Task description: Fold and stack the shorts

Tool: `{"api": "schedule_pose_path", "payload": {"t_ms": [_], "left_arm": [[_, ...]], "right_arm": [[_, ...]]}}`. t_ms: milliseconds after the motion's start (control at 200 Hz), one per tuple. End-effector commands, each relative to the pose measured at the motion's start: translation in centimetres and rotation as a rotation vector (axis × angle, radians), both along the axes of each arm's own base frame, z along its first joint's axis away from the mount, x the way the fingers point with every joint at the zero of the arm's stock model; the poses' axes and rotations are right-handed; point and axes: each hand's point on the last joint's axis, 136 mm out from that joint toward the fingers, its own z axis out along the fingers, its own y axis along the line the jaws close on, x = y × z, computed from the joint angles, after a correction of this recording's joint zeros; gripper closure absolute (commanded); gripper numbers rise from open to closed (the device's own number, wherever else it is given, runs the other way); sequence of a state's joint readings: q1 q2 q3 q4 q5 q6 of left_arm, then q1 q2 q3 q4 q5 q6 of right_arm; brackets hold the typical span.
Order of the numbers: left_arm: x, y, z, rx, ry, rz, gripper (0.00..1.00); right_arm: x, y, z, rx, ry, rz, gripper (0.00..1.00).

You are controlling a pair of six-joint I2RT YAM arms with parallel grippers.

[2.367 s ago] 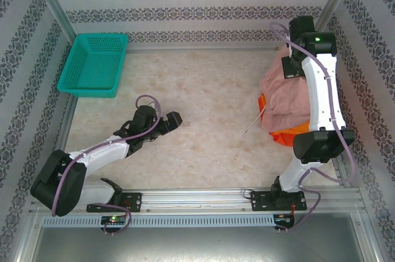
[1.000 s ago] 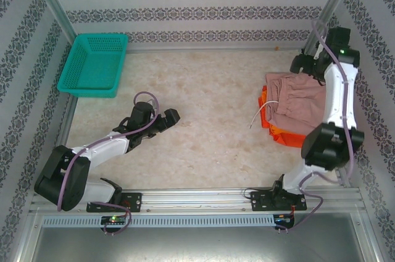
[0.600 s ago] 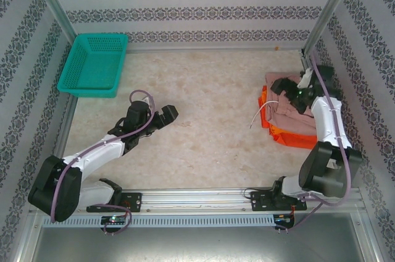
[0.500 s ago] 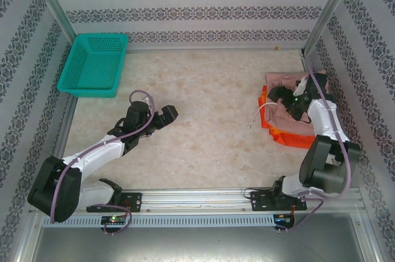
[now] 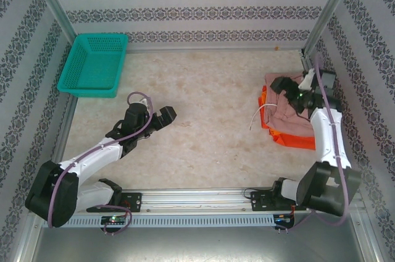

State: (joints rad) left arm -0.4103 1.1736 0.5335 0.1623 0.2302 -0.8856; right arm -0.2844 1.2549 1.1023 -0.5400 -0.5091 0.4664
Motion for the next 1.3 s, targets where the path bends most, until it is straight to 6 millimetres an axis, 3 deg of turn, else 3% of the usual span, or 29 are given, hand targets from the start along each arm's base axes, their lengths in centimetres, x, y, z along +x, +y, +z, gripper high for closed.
{"api": "schedule_pose_path", "payload": {"t_ms": [0, 120, 315, 475, 570, 649, 749, 809, 929, 1034, 1079, 1164, 1254, 1294], "left_arm": [[-0.1, 0.9, 0.0, 0.043, -0.008, 0.009, 0.00], [-0.3, 1.0, 0.3, 0.042, -0.013, 0.012, 0.00], [-0.8, 1.6, 0.4, 0.052, -0.014, 0.026, 0.00], [-0.9, 2.1, 0.3, 0.067, -0.016, 0.038, 0.00], [-1.0, 2.6, 0.5, 0.098, -0.020, 0.042, 0.00], [-0.9, 3.2, 0.9, 0.141, -0.034, 0.055, 0.00], [-0.8, 4.9, 1.9, 0.230, -0.075, 0.097, 0.00], [-0.8, 6.2, 2.7, 0.301, -0.107, 0.129, 0.00], [-0.8, 9.0, 4.5, 0.446, -0.190, 0.205, 0.00], [-1.0, 11.9, 5.6, 0.570, -0.254, 0.304, 0.00], [-1.2, 12.9, 5.9, 0.614, -0.285, 0.341, 0.00], [-1.6, 14.8, 6.4, 0.694, -0.347, 0.417, 0.00], [-2.1, 16.8, 6.3, 0.767, -0.394, 0.511, 0.00], [-2.3, 17.5, 6.1, 0.801, -0.409, 0.540, 0.00]], "right_arm": [[2.9, -0.2, 2.9, -0.009, -0.054, -0.012, 0.02], [6.8, -0.1, 2.0, 0.059, -0.010, 0.019, 0.03], [11.9, 0.5, -5.7, 0.125, 0.143, 0.030, 0.02], [13.1, 1.9, -13.0, 0.214, 0.286, 0.048, 0.02], [12.8, 2.2, -14.7, 0.243, 0.324, 0.050, 0.02], [12.4, 2.3, -13.6, 0.240, 0.300, 0.058, 0.02], [11.9, 2.5, -9.2, 0.214, 0.208, 0.075, 0.02], [11.2, 2.5, -5.5, 0.185, 0.130, 0.082, 0.02], [8.3, 2.5, 2.1, 0.059, -0.067, 0.085, 0.02], [4.9, 2.4, 5.5, -0.066, -0.199, 0.066, 0.02], [3.4, 2.1, 6.6, -0.136, -0.263, 0.046, 0.02], [0.7, 1.1, 6.3, -0.257, -0.352, -0.010, 0.02], [-1.3, -0.1, 4.5, -0.384, -0.433, -0.056, 0.02], [-2.0, -0.5, 2.8, -0.450, -0.449, -0.060, 0.02]]}}
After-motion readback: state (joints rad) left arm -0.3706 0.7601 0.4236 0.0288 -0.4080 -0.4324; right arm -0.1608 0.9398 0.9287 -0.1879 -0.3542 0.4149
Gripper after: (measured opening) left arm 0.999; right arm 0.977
